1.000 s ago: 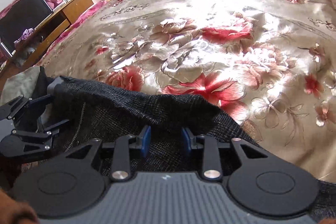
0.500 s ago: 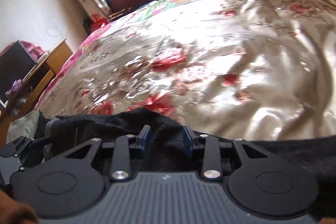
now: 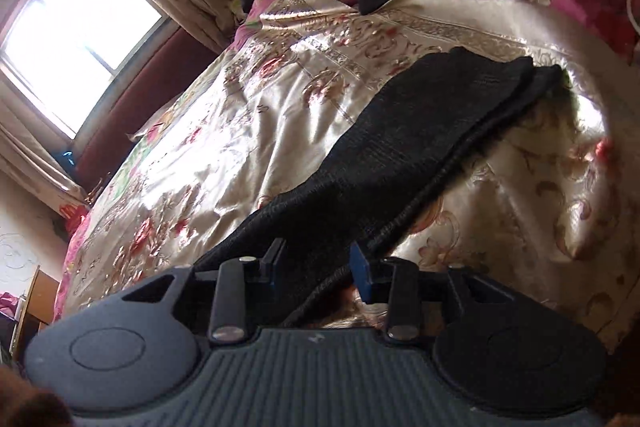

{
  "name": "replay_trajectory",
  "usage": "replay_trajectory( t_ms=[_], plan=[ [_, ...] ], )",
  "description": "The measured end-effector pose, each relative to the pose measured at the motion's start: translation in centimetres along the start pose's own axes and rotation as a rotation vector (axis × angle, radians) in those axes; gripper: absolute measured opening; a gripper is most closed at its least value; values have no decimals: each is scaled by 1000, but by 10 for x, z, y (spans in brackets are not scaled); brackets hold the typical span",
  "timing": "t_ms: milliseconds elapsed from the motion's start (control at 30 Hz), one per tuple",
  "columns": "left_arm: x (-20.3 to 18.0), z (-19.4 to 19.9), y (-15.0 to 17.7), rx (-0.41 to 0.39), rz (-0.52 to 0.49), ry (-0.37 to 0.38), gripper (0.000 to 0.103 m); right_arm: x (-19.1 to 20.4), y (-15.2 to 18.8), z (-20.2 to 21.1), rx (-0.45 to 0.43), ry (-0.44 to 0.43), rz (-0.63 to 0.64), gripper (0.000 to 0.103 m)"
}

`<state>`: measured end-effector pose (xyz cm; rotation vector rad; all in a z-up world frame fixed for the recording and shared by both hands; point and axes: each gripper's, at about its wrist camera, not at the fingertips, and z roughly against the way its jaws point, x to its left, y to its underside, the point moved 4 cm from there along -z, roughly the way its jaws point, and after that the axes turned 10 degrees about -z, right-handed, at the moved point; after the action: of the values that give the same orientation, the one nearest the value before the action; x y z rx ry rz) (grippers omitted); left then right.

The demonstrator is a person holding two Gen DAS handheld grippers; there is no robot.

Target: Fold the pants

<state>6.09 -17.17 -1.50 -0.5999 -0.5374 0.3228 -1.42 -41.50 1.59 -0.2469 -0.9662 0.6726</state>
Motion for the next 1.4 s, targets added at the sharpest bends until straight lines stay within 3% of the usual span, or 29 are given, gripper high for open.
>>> replay_trajectory(
  t_ms=[167, 300, 533, 700, 767, 800, 833, 967, 1100, 1167, 1400],
  plan=[
    [-18, -12, -20, -9, -61, 38, 88, 0, 6, -19, 65, -105, -56, 37],
    [-28, -21, -26, -8, -84, 55, 88, -4, 12, -36, 127, 17, -10, 34],
    [-40, -30, -33, -29, -99, 80, 88, -13, 12, -38, 135, 10, -45, 33],
    [-40, -35, -40, -38, -102, 81, 88, -20, 3, -54, 83, -22, -168, 35],
    [-39, -35, -42, -42, -98, 81, 88, -18, 4, -49, 67, -42, -162, 25],
    [-39, -35, -43, -47, -98, 81, 88, -19, 5, -47, 70, -53, -169, 7],
    [-39, -35, -44, -50, -98, 85, 88, -22, 6, -46, 74, -69, -201, 2],
    [-45, -39, -47, -48, -133, 98, 87, -33, -1, -35, 44, -110, -290, 1],
    [-51, -41, -51, -51, -161, 91, 85, -30, -2, -26, 48, -137, -273, 2],
    [-51, -43, -52, -51, -166, 88, 84, -33, 0, -29, 69, -126, -271, 7],
    [-48, -46, -54, -51, -133, 72, 70, -32, 7, -48, 100, -41, -266, 10]
  ],
)
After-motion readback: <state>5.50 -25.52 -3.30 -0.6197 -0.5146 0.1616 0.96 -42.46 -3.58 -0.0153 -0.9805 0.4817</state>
